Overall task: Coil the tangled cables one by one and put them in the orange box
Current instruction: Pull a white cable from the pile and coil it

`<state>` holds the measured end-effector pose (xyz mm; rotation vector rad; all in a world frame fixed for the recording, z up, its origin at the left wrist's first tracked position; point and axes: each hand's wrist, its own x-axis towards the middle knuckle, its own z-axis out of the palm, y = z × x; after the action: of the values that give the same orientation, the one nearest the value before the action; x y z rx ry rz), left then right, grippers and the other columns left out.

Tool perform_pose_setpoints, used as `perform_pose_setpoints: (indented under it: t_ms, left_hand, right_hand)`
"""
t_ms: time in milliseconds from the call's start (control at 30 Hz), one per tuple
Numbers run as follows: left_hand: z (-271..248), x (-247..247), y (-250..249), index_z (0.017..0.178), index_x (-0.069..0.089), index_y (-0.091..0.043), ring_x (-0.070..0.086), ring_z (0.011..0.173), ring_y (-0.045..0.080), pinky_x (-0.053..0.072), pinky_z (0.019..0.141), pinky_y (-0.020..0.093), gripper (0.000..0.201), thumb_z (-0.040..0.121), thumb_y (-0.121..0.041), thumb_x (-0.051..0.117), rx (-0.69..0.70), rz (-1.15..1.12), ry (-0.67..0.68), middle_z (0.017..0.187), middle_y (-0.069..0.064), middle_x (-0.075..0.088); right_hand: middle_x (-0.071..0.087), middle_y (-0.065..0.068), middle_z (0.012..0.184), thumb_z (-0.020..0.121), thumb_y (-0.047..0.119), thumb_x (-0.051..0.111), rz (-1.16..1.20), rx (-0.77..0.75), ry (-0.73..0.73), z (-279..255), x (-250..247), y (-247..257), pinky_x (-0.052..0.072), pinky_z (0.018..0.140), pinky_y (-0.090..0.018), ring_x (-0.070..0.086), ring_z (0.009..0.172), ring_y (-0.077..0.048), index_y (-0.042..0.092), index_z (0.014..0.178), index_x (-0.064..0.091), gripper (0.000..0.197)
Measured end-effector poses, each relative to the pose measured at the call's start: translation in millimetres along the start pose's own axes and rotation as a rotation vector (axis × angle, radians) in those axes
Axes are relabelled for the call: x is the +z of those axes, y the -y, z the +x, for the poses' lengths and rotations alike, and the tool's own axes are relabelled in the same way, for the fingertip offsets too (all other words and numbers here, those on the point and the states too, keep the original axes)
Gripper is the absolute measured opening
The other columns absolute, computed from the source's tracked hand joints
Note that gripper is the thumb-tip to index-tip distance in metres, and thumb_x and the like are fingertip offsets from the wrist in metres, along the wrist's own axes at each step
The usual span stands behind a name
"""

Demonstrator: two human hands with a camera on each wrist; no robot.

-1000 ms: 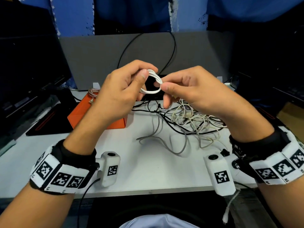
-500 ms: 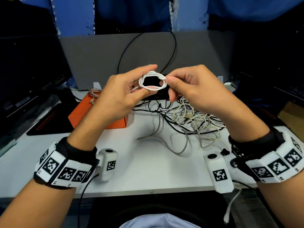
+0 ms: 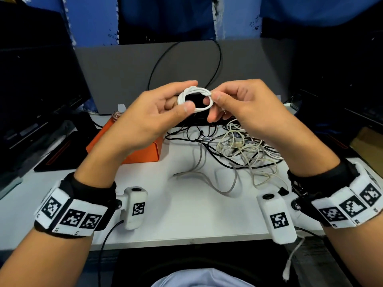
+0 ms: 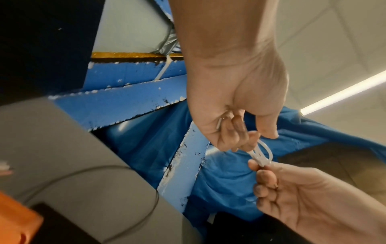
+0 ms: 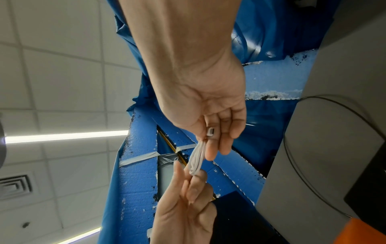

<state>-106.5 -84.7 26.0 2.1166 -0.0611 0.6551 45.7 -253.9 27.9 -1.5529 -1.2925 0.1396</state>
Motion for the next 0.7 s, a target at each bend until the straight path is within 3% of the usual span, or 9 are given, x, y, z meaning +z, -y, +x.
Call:
perform_pose_setpoints:
  t_ms: [67, 133, 200, 300, 400, 533, 633, 700]
  left_hand:
    - [1.2, 0.4, 1.7, 0.136, 0.059, -0.013, 0.036, 0.054, 0.006, 0.032, 0.049, 0.016, 0.034, 0.103, -0.019, 0.055, -0.002, -0.108, -0.066, 0.061, -0.008, 0.043]
    - [1.8, 0.8, 2.2, 0.132, 0.062, -0.011, 0.031, 0.053, 0.01, 0.027, 0.047, 0.02, 0.031, 0.103, -0.019, 0.056, 0.007, -0.142, -0.133, 0.061, 0.0, 0.04]
    - [2.5, 1.2, 0.9, 0.128, 0.064, -0.012, 0.042, 0.054, 0.012, 0.036, 0.051, 0.02, 0.027, 0.103, -0.02, 0.059, 0.016, -0.045, -0.13, 0.065, 0.006, 0.054]
    - [4.7, -2.9, 1.8, 0.12, 0.07, -0.015, 0.067, 0.078, 0.011, 0.051, 0.071, 0.02, 0.02, 0.101, -0.015, 0.063, 0.023, 0.088, -0.128, 0.09, 0.003, 0.075]
    - [11.4, -13.3, 7.2, 0.117, 0.074, -0.012, 0.069, 0.083, 0.007, 0.052, 0.075, 0.018, 0.021, 0.098, -0.008, 0.067, -0.005, 0.069, -0.162, 0.09, -0.006, 0.077]
    - [36.1, -50.8, 28.1, 0.115, 0.075, -0.012, 0.067, 0.075, 0.016, 0.055, 0.073, 0.023, 0.021, 0.095, -0.008, 0.07, -0.15, 0.112, -0.22, 0.088, 0.007, 0.074]
    - [64.0, -93.8, 65.7, 0.109, 0.073, -0.009, 0.066, 0.066, 0.007, 0.052, 0.066, 0.016, 0.017, 0.092, -0.008, 0.073, -0.327, 0.324, -0.261, 0.089, 0.011, 0.076]
    - [81.2, -114.0, 94.4, 0.105, 0.072, -0.004, 0.067, 0.065, 0.006, 0.053, 0.062, 0.013, 0.016, 0.09, -0.003, 0.074, -0.461, 0.405, -0.253, 0.088, 0.012, 0.074]
  right_hand:
    - [0.077, -0.004, 0.076, 0.107, 0.014, 0.055, -0.026, -0.039, -0.029, -0.9, 3.3, 2.1, 0.047, 0.07, -0.012, 0.071, 0.074, -0.008, 0.006, 0.098, 0.073, 0.022]
    - [0.077, -0.002, 0.076, 0.107, 0.016, 0.055, -0.059, -0.062, -0.06, -1.0, 6.9, 2.7, 0.047, 0.071, -0.014, 0.073, 0.075, -0.01, 0.009, 0.098, 0.073, 0.021]
    - [0.077, -0.001, 0.076, 0.106, 0.018, 0.056, -0.072, -0.063, -0.075, -0.3, 6.9, 1.1, 0.049, 0.073, -0.02, 0.073, 0.076, -0.014, 0.012, 0.098, 0.073, 0.02]
    - [0.078, -0.002, 0.08, 0.104, 0.02, 0.059, -0.083, -0.033, -0.004, -0.8, 5.5, -1.3, 0.058, 0.079, -0.039, 0.074, 0.076, -0.02, 0.013, 0.098, 0.072, 0.016]
    - [0.079, -0.002, 0.085, 0.103, 0.025, 0.062, -0.094, 0.011, 0.098, -1.1, 11.4, -5.0, 0.059, 0.086, -0.053, 0.075, 0.079, -0.022, 0.016, 0.105, 0.071, 0.012]
    - [0.074, 0.012, 0.105, 0.098, 0.054, 0.06, -0.442, 0.125, 0.218, 2.3, 3.1, -19.4, 0.056, 0.091, -0.039, 0.068, 0.095, -0.006, 0.035, 0.13, 0.062, 0.037]
    - [0.068, 0.014, 0.116, 0.096, 0.062, 0.057, -0.685, 0.25, 0.382, 6.1, -12.8, -31.8, 0.048, 0.087, -0.032, 0.06, 0.101, -0.009, 0.036, 0.138, 0.057, 0.049]
    - [0.065, 0.012, 0.117, 0.096, 0.063, 0.058, -0.785, 0.322, 0.445, 9.8, -18.9, -45.4, 0.046, 0.089, -0.034, 0.056, 0.106, -0.013, 0.035, 0.135, 0.059, 0.048]
